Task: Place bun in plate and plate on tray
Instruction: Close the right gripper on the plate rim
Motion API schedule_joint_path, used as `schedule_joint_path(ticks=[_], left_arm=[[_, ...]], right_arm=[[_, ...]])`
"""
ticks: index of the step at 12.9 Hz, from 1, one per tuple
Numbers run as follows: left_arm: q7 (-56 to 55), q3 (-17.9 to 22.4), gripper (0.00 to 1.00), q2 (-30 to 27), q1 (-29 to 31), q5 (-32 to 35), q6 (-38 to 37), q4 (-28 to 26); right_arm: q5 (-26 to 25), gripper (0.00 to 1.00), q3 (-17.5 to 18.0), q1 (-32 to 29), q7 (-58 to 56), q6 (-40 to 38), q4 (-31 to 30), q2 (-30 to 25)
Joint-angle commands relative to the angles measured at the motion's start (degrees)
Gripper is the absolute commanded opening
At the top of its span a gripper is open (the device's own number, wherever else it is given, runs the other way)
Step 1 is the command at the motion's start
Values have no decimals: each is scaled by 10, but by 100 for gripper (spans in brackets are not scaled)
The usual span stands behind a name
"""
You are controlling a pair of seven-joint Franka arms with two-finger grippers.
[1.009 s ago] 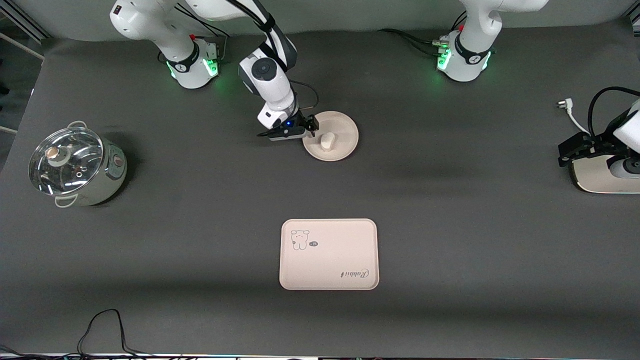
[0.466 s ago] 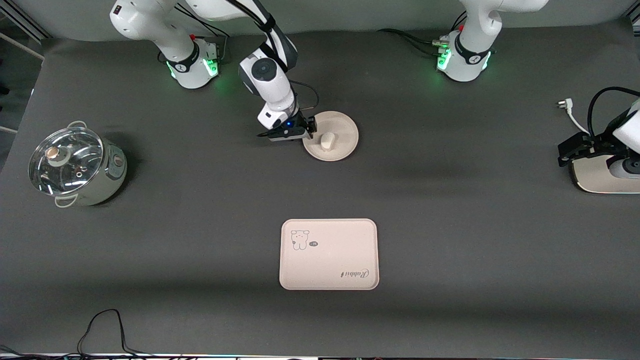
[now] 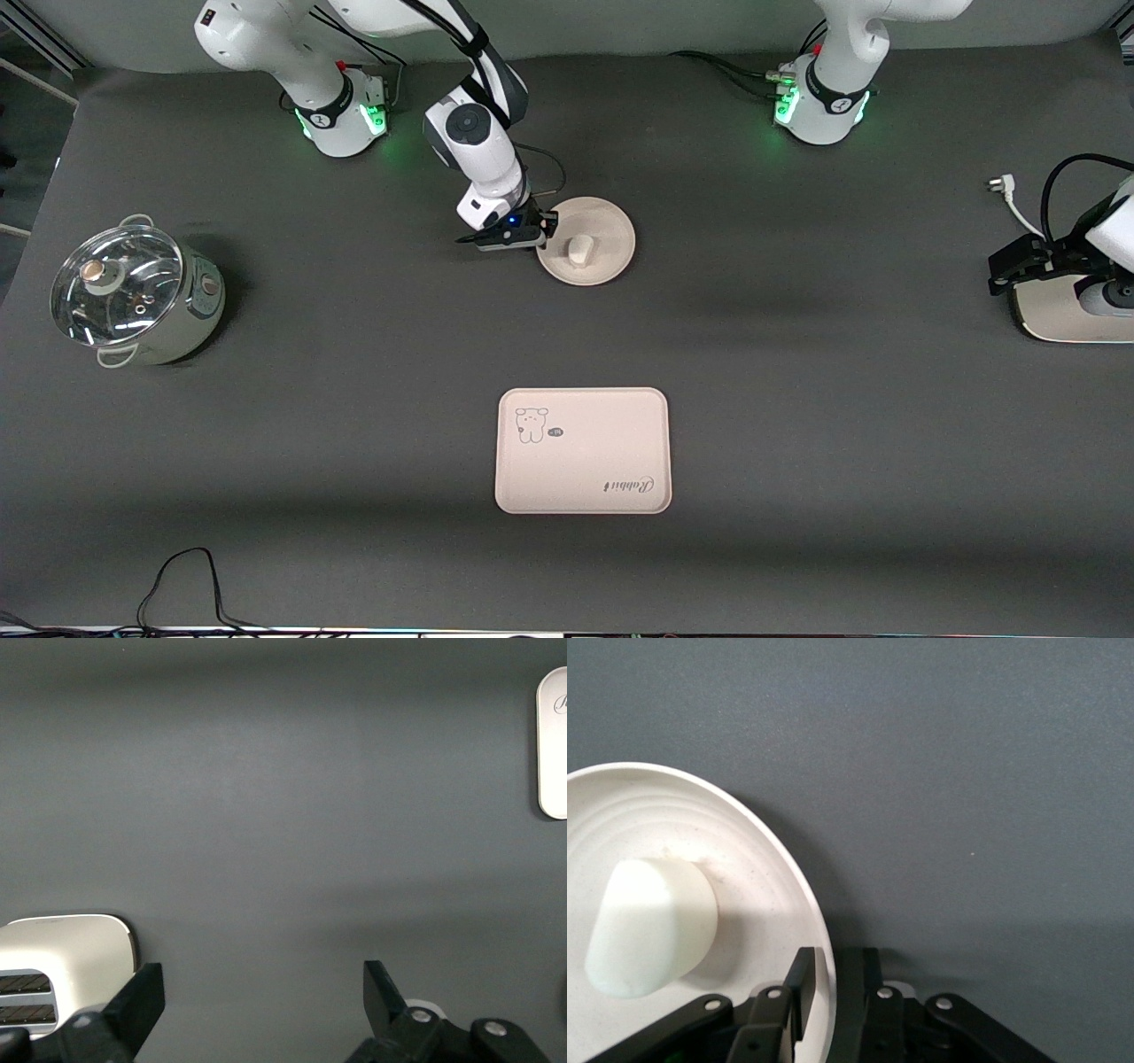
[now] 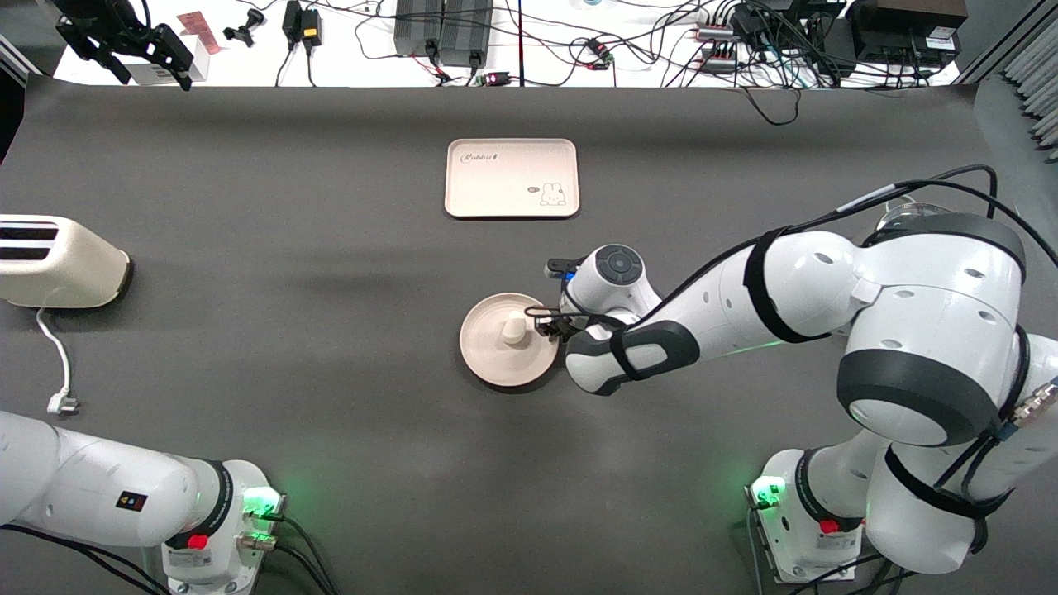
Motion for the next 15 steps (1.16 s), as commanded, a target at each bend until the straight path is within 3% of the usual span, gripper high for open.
schedule_joint_path(ticks=[1,2,7,10,15], left_arm=[[0,4,100,-6,-9,-3,2,-5],[0,4,100,-6,-9,-2,2,-5],[1,3,100,-9,-9,-3,-3,-4],[-3,2,100,-9,-10,-3,-2,-5],[-4,2,100,-8,-18,-3,-2,-4]], right_arm=[[13,17,0,0,1,-10,2,-10],[13,10,0,0,1,-11,2,-10],[13,3,-1,-2,-1,-28,3,-23],[13,2,-4,-14,-8,-90,14,-62],[13,2,-5,-26,-48,-129,13,-128]])
